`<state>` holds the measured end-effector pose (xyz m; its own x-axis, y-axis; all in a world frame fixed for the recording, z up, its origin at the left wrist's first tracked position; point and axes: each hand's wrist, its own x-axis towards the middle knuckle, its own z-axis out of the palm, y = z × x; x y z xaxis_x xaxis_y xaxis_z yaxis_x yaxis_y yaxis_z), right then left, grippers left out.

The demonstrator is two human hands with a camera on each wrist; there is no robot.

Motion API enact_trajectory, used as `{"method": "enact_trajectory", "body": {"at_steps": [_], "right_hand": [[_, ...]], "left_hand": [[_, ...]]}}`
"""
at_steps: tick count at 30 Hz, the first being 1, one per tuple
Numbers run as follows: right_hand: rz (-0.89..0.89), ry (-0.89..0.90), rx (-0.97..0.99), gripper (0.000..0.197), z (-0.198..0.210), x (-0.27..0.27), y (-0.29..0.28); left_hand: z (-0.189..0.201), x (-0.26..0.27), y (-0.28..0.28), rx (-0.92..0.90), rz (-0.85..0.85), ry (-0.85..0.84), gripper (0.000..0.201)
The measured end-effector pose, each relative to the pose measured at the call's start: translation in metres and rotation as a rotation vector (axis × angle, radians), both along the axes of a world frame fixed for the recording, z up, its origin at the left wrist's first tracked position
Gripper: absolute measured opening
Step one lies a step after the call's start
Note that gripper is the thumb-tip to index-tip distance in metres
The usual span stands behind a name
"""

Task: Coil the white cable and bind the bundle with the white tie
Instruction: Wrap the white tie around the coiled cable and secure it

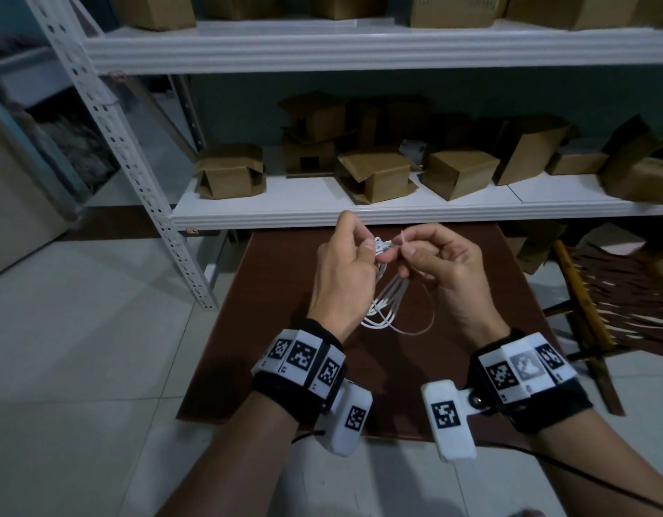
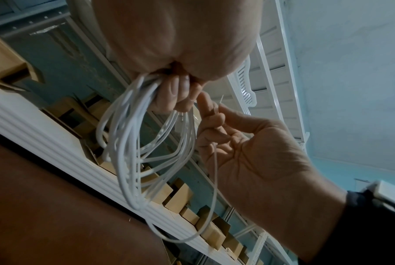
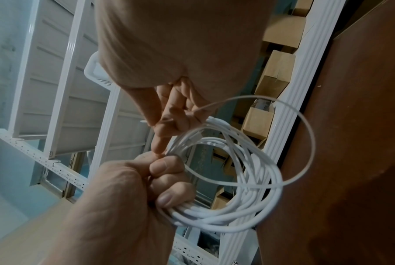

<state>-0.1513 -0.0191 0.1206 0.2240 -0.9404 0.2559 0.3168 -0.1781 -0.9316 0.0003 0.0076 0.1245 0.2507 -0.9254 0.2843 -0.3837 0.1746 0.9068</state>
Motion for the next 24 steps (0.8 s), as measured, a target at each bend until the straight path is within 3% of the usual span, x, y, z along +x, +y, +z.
{"method": "enact_trajectory", "body": {"at_steps": [8, 24], "right_hand": [[0.003, 0.031, -0.010, 0.012, -0.0002, 0.0015, 0.0014], [0.056, 0.001, -0.028, 0.016, -0.0003, 0.0027, 0.0019]], "left_hand": [[-0.0082, 0.0029, -0.0061, -0.034, -0.054, -0.035, 0.019], [-0.0021, -0.0019, -0.0037, -0.020, 0.003, 0.070, 0.013]]}}
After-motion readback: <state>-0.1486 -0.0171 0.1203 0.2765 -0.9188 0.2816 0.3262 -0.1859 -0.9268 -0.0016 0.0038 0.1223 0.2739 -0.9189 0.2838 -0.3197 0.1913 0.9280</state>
